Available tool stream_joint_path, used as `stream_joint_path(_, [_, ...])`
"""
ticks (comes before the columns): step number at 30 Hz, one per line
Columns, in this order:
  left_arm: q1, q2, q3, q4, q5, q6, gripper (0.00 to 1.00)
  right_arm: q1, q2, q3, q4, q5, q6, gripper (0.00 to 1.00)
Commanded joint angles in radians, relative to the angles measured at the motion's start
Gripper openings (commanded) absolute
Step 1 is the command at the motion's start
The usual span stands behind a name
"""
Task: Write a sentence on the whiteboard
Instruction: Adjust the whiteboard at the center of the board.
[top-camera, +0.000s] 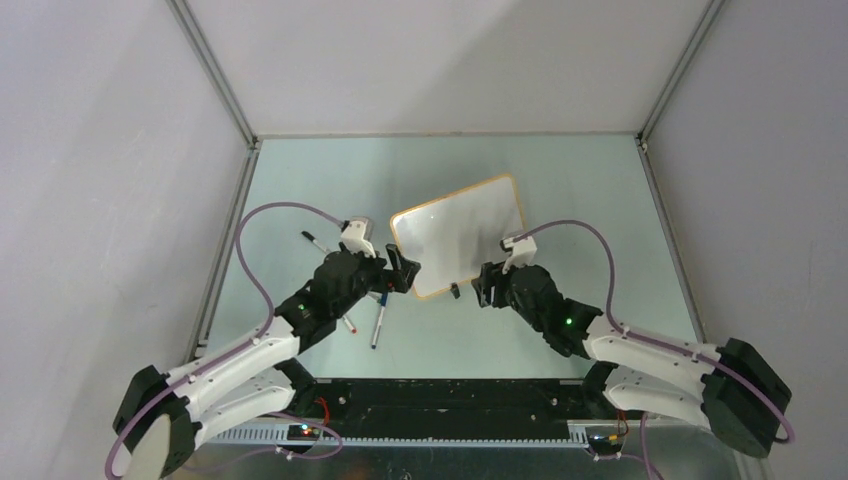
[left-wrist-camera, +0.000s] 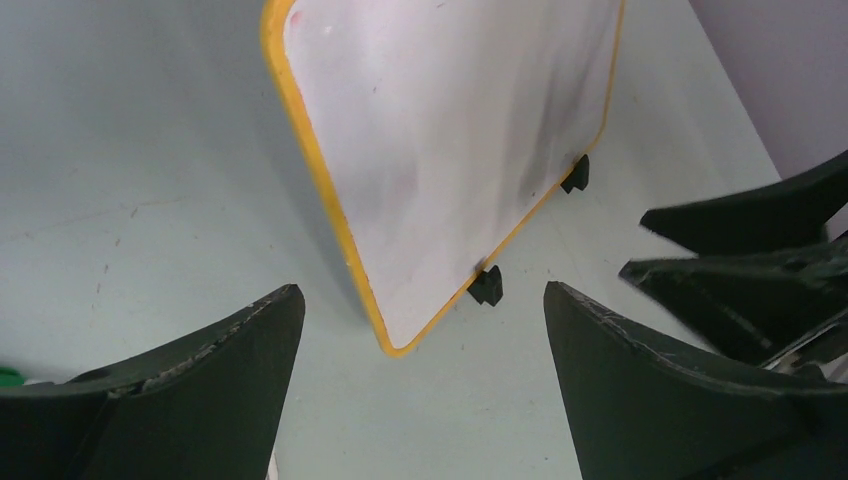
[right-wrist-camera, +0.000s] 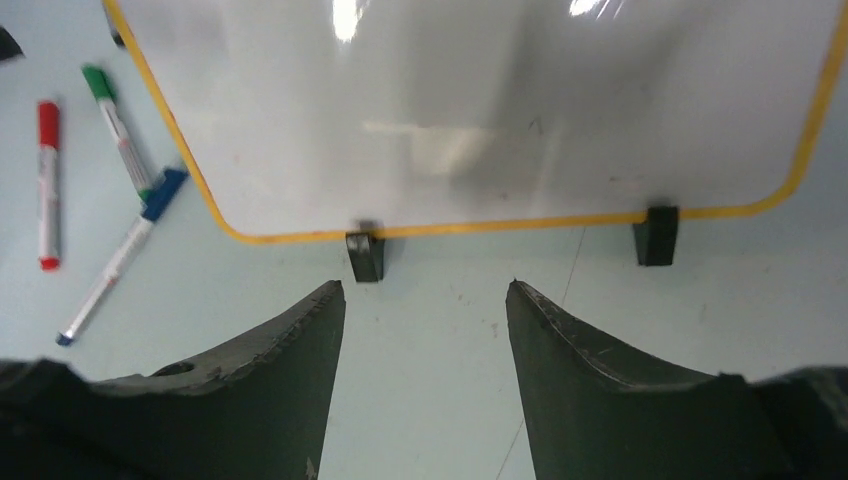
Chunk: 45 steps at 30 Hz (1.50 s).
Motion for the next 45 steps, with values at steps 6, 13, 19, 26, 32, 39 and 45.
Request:
stream_joint_path(6, [-0.006,0.061,-0.052,0.168,-0.09,-0.14,0.95,0.09,0.156,0.039,0.068,0.001,0.048,0.64])
stream_joint_path(13, [-0.042,0.134,-0.247,0.573,-0.12,-0.098,0.92,0.171,0.277,0.091,0.096,0.107,0.052,0.6])
stream_joint_path(19, [-0.092,0.195,-0.331,0.765,-0.122,-0.067,0.89,0.173,0.372,0.131,0.139,0.095,0.048,0.57])
stream_joint_path(26, [-0.105,0.277,-0.261,0.732,-0.093,-0.058,0.86,0.154,0.47,0.199,0.12,0.049,0.071,0.46])
stream_joint_path(32, [-0.114,0.327,-0.217,0.712,-0.093,-0.057,0.85,0.14,0.512,0.239,0.081,0.038,0.091,0.32])
stream_joint_path(39, [-0.113,0.38,-0.179,0.686,-0.11,-0.082,0.85,0.119,0.524,0.254,0.044,0.033,0.112,0.42])
stream_joint_path(45, [-0.114,0.383,-0.189,0.698,-0.122,-0.09,0.85,0.12,0.513,0.255,0.021,0.058,0.126,0.45])
